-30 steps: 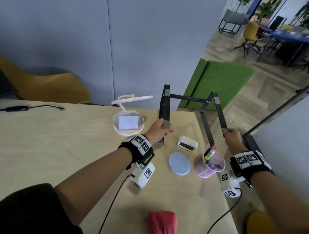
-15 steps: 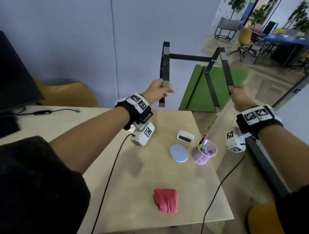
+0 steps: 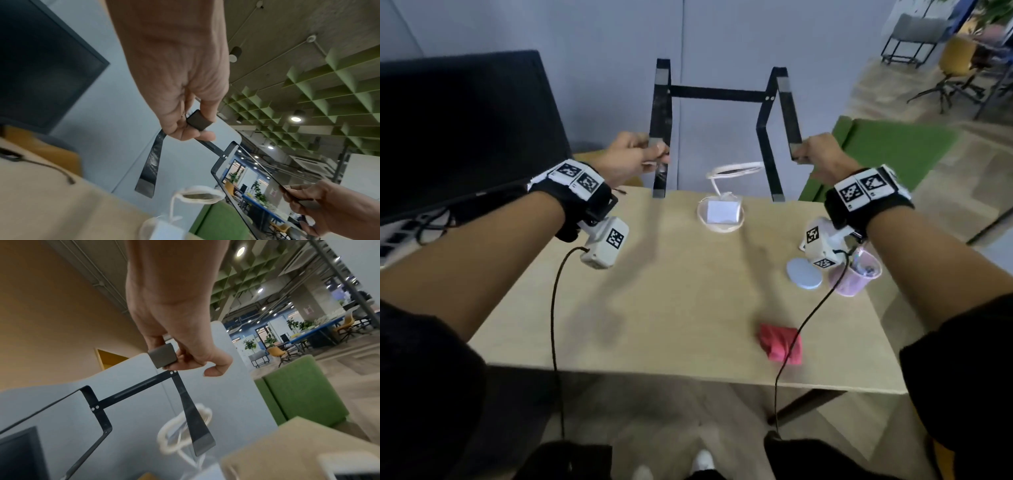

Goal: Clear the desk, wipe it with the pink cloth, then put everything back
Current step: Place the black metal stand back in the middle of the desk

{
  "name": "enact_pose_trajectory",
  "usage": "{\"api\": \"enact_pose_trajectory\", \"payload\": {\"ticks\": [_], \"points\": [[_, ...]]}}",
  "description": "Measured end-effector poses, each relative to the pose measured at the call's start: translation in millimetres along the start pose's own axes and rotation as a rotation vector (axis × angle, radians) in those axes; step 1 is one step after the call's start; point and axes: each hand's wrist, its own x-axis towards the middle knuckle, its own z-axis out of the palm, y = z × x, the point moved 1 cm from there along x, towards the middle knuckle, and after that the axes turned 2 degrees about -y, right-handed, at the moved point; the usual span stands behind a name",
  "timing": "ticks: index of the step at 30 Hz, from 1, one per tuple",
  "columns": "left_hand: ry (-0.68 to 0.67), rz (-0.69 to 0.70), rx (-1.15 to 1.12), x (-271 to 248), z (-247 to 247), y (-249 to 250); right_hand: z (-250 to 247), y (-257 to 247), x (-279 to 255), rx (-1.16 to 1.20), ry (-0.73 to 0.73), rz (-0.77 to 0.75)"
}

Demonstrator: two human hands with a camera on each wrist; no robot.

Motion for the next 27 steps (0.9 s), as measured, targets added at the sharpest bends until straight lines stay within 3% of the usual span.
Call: {"api": "enact_pose_trajectory", "payload": {"ticks": [6,13,27], "points": [[0.027,-0.106,0.002,-72.9,-52.8,-63.0,89.7,18.0,-59.3,0.119,-0.036,-0.003],[0.040,-0.101,-0.019,-140.9,-77.6,-107.7,144.8,45.8,-105.8,0.178,-0.017,-0.058],[0.008,-0.252,0.021,-166.6,-80.8,-192.3,208.0,151.1,-117.2,0.144,-0.034,0.154]]}}
